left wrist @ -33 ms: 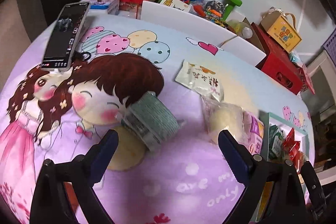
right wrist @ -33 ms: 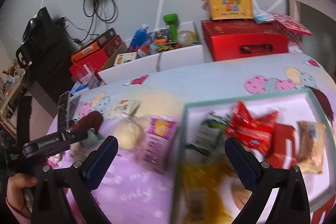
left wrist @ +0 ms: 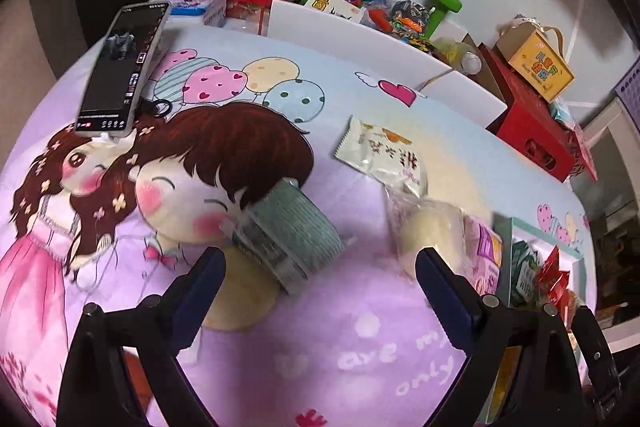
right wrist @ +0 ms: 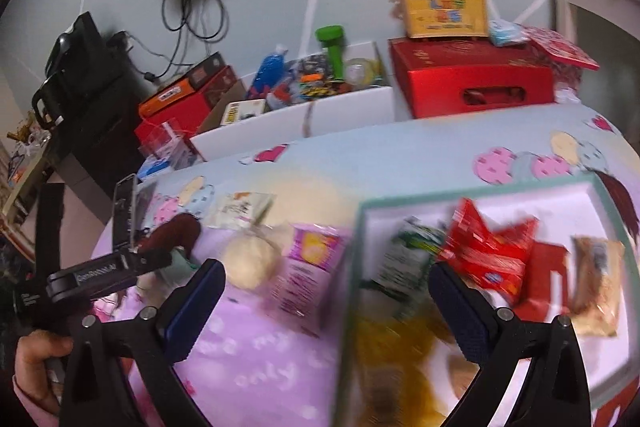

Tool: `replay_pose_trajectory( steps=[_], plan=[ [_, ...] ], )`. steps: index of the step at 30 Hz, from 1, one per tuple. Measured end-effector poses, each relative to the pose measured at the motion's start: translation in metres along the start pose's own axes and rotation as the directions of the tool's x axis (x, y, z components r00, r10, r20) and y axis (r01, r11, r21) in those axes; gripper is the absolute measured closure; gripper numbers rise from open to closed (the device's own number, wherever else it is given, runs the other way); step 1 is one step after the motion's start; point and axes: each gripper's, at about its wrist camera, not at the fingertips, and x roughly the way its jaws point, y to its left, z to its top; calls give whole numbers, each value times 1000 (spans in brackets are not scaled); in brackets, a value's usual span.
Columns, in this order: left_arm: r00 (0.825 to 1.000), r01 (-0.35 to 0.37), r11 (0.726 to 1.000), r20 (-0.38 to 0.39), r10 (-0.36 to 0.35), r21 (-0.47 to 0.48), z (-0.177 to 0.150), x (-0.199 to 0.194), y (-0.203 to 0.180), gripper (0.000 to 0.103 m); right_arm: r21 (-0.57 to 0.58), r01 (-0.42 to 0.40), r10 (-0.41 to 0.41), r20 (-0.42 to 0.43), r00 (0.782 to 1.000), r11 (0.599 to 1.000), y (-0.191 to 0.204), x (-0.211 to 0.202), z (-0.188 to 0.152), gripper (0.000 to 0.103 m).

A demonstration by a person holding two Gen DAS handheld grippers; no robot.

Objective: Organize snacks
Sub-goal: 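Move the left gripper to the green-white wrapped bag and grasp it, then lift the green-white bag with the left gripper while the right gripper grasps the round biscuit bag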

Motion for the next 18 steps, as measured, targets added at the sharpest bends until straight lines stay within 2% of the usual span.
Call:
replay_pose_trajectory(
  steps=[3,7,12,16,18],
  plan=[
    [999,22,1000,-48,-23,-11,12,6,7,7,-23,-41,41,-33,999,999,22,13,16,5],
    [992,34,996,-117,-44,-81,22,19,17,7,-30,-89,84,-122,989,996,45,39,30,11],
    [982,14,991,-183,-38,-133,25,38,25,7,-91,-75,54,-212,976,993,65,72,26,20],
    [978,20,989,-202,-50,-146,25,48,25,7,-135,-72,32,-276,960,988,73,95,18,27],
    [976,9,989,-213,-40,-144,25,52,25,11,-150,-75,27,-299,954,986,76,103,13,29]
  ],
)
